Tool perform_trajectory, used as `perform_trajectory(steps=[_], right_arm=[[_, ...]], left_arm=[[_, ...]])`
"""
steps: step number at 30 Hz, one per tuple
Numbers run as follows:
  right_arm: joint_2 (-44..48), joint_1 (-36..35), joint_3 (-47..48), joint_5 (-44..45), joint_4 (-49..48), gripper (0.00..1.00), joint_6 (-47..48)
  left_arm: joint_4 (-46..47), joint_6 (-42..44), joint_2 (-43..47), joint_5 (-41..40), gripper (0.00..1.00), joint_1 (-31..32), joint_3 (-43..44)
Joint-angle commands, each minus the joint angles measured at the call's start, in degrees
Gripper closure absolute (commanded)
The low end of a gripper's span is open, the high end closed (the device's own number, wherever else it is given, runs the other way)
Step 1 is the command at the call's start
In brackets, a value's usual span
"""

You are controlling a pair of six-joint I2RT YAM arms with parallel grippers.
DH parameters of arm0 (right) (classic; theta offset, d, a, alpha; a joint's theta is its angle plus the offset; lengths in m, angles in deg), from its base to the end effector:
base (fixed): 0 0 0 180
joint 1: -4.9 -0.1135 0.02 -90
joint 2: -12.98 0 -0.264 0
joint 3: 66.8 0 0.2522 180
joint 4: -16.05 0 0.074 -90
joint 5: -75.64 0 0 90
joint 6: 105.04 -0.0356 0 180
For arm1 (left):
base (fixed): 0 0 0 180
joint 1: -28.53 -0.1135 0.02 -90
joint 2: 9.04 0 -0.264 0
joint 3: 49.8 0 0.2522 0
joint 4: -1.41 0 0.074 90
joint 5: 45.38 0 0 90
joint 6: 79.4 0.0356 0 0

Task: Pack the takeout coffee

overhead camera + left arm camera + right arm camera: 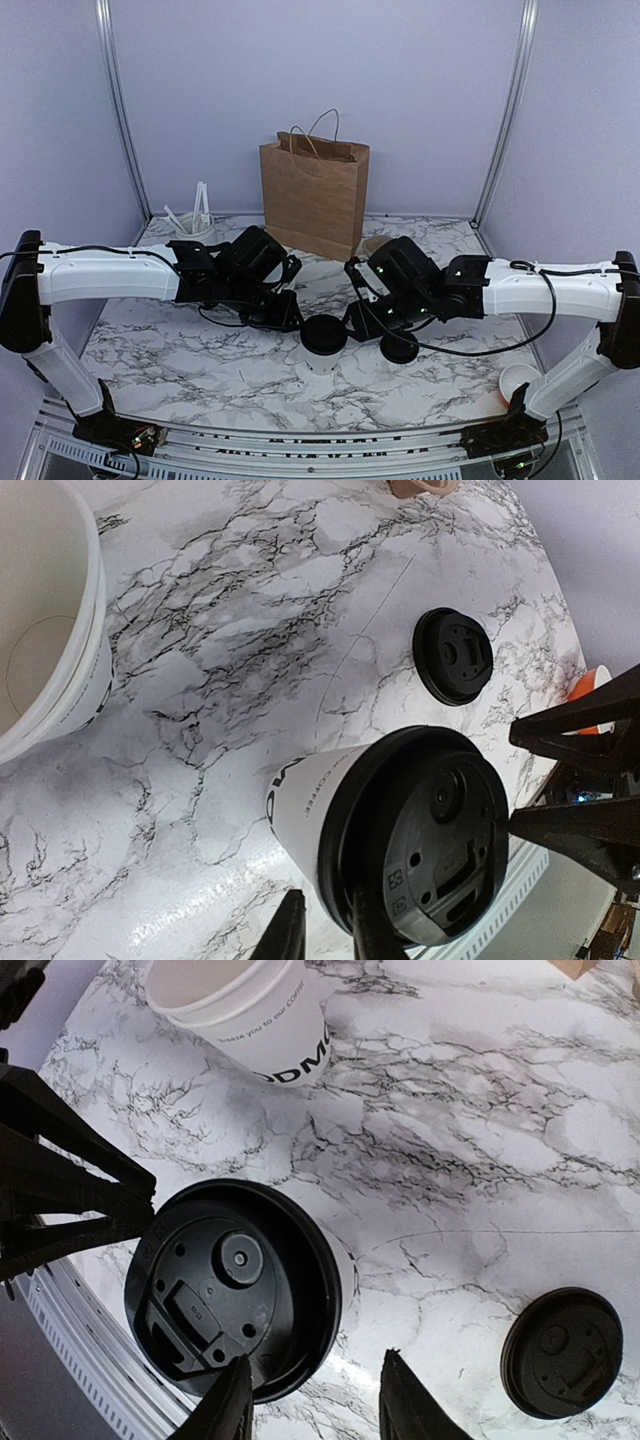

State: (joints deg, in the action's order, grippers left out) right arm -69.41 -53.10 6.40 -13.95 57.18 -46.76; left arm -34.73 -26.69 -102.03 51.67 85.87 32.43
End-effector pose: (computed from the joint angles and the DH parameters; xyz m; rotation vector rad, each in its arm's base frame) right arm 0.1613 0.2577 0.2505 -0.5811 2.5039 0.6477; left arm 0.1886 -0.3023 0.2502 0.5121 2.5356 -0.8587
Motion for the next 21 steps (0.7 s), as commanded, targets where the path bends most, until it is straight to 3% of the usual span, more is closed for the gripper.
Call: perform_trajectory(steps=[1,21], right_arm=[[3.3,1.5,-0.9,-1.7,-2.9,0.59,-0.8],[2.4,4.6,-6.0,-7.3,-8.0,0.63,-3.3]], left_arm=[[-1.7,-0.4,-0.8,-0.1,0.83,0.1,0.1],[-2.4,-0.4,0.1,0.5,0.82,0.7,1.3]])
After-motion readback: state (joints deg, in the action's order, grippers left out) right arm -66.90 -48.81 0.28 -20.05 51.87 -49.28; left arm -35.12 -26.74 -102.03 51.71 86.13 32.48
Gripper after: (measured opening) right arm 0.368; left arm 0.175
